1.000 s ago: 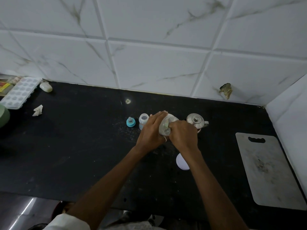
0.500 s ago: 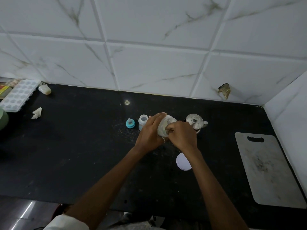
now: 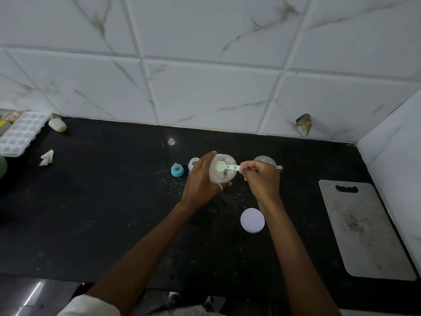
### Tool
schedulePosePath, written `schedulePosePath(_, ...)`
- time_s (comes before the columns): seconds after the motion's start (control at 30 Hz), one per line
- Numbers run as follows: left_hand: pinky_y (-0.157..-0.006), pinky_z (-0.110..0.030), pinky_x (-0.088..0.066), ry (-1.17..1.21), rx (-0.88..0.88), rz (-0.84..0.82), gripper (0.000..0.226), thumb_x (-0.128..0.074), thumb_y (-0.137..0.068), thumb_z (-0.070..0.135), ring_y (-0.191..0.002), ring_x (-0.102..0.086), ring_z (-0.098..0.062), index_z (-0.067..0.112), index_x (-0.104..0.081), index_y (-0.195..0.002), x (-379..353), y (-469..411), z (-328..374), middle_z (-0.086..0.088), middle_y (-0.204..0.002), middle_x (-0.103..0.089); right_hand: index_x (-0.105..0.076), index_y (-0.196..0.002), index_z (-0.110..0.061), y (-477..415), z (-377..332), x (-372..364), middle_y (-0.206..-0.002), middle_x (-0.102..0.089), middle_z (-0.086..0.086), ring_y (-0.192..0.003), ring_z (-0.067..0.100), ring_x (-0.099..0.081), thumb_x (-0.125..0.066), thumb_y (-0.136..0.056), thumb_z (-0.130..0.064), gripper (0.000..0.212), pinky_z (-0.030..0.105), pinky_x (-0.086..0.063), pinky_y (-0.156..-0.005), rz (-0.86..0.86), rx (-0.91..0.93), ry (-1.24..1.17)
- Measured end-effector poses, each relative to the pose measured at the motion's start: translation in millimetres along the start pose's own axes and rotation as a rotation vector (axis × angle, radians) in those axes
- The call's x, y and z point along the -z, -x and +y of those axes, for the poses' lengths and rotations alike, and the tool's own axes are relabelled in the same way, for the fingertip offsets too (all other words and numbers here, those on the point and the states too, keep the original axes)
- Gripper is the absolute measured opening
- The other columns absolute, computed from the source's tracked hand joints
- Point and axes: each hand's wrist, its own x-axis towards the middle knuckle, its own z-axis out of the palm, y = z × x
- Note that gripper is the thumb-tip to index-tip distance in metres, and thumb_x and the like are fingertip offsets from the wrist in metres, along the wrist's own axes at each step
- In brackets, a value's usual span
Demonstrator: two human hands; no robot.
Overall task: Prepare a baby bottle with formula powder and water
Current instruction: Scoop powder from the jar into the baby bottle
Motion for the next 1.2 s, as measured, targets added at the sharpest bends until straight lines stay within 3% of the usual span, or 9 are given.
schedulePosePath(0.13, -0.112, -0.041, -0.043, -0.007, 0.011, 0.013, 0.094, -0.095, -0.068, 0.032, -0.133, -0.054, -0.027, 0.006, -0.047, -0.144, -2.9, 1.2, 1.2, -0.013, -0.143, -0.057, -0.078, -0.098, -0.015, 0.1, 0.6, 3.8, -0.078, -0.071, -0.005, -0.072, 0.009, -0.065, -0.068, -0.092, -0.010, 0.013, 0.030, -0.060, -0.074, 0.023, -0.035, -0.020)
schedulePosePath(0.3, -0.110, -0.033, -0.040, -0.019, 0.034, 0.009, 0.095, -0.094, -0.068, 0.033, -0.134, -0.053, -0.026, 0.006, -0.046, -0.145, -5.8, 2.1, 2.6, -0.012, -0.144, -0.056, -0.079, -0.097, -0.016, -2.1, 4.4, 4.4, -0.079, -0.072, -0.007, -0.075, 0.009, -0.068, -0.069, -0.092, -0.011, 0.012, 0.032, -0.061, -0.078, 0.043, 0.001, 0.022)
schedulePosePath(0.5, -0.108, -0.033, -0.045, -0.034, 0.007, -0.025, 0.095, -0.093, -0.069, 0.031, -0.138, -0.049, -0.024, 0.005, -0.046, -0.147, -8.6, 2.5, 4.4, -0.012, -0.149, -0.053, -0.079, -0.100, -0.018, 4.2, 5.6, -10.3, -0.093, -0.078, -0.003, -0.084, 0.015, -0.072, -0.068, -0.092, -0.014, 0.014, 0.040, -0.061, -0.071, 0.032, 0.308, 0.421)
schedulePosePath(0.7, -0.115, -0.050, -0.044, 0.016, -0.017, -0.030, 0.096, -0.089, -0.064, 0.001, -0.143, -0.045, -0.030, 0.002, -0.044, -0.149, -9.8, 5.5, 6.7, -0.016, -0.153, -0.049, -0.070, -0.073, -0.016, 7.9, -1.7, -23.5, -0.065, -0.068, 0.003, -0.059, 0.020, -0.063, -0.066, -0.088, -0.008, 0.017, 0.037, -0.052, -0.050, 0.024, 0.472, 0.781)
schedulePosePath(1.0, -0.113, -0.052, -0.046, 0.016, -0.061, -0.043, 0.095, -0.088, -0.065, -0.001, -0.144, -0.045, -0.029, 0.002, -0.044, -0.150, -7.1, 0.7, 2.2, -0.015, -0.154, -0.048, -0.078, -0.102, -0.017, 6.6, 0.3, -28.6, -0.084, -0.076, 0.006, -0.075, 0.023, -0.068, -0.059, -0.093, -0.007, 0.024, 0.039, -0.057, -0.061, -0.071, 0.483, 0.837)
schedulePosePath(1.2, -0.114, -0.051, -0.046, 0.028, -0.071, -0.048, 0.097, -0.092, -0.066, 0.006, -0.144, -0.044, -0.028, 0.004, -0.043, -0.150, -6.7, 1.6, -2.4, -0.015, -0.155, -0.048, -0.079, -0.097, -0.019, 5.7, 0.1, -29.9, -0.086, -0.077, 0.005, -0.082, 0.024, -0.070, -0.061, -0.089, -0.008, 0.022, 0.042, -0.058, -0.067, -0.105, 0.434, 0.785)
